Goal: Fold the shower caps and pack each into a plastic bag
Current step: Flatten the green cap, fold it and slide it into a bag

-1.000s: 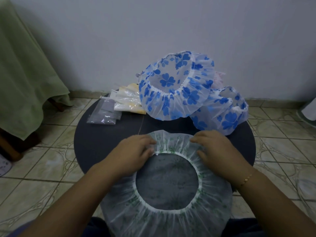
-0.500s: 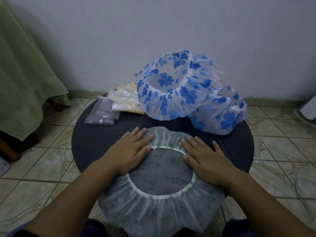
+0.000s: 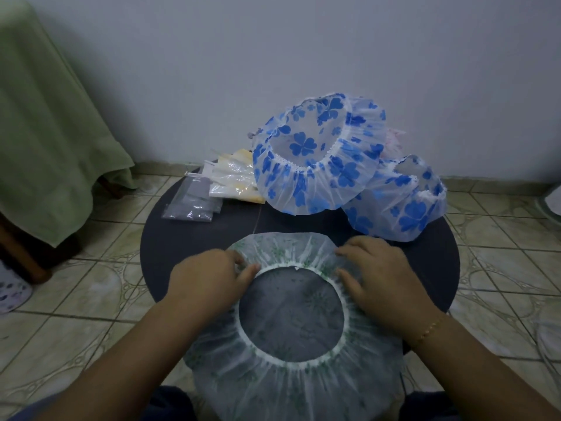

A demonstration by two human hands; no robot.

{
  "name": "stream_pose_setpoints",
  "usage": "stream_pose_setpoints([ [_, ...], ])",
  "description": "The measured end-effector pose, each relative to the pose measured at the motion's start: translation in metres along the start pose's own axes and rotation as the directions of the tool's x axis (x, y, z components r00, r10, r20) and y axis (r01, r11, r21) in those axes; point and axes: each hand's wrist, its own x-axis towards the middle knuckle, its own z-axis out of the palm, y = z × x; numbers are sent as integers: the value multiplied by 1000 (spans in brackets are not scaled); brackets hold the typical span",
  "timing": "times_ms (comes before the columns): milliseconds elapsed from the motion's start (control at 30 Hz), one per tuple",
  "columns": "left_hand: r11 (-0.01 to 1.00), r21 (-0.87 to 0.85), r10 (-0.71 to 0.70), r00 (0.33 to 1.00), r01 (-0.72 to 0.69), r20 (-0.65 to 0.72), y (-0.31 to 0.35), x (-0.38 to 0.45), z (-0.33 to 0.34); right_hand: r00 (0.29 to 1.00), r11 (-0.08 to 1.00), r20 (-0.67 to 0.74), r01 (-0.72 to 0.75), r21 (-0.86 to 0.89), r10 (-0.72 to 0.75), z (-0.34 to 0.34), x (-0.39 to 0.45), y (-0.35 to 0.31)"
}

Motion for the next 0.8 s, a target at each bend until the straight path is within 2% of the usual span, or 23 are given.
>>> stream_pose_setpoints([
  [67,1000,6,3,1000,-3,-11,3,-2,-1,978,995,196,58,76,-72,2,1,-4],
  [167,999,-6,43,999,-43,22,6,-2,1,872,1000,489,-11,21,0,8,-1,-1],
  [233,995,-21,97,984,-95,152,4,-1,9,836,997,543,-77,-26,78,9,-2,-2],
  [300,990,-33,141,955,-138,260,2,2,18,831,990,537,-127,-64,141,10,-3,-2],
  [400,981,-49,193,945,-187,265,-4,9,27,835,981,516,-166,-97,192,8,-5,-2],
  [467,972,-91,232,946,-217,226,-8,14,32,844,978,494,-178,-110,209,8,-5,-3],
  [567,936,-241,285,954,-255,98,-13,17,33,888,978,413,-164,-132,204,9,-6,0],
  [633,902,-315,290,955,-294,-60,-14,17,28,942,983,287,-147,-111,173,9,-7,2],
  [700,904,-283,261,938,-321,-228,-15,14,18,983,995,156,-100,-5,99,11,-7,5],
  [733,917,-263,238,940,-301,-246,-16,12,12,996,996,65,-60,70,56,12,-6,8],
  [767,930,-252,222,955,-269,-199,-18,9,7,999,991,35,-36,132,31,12,-5,10],
  [800,937,-251,221,970,-241,-105,-20,6,3,998,985,69,-24,173,12,10,-5,8],
])
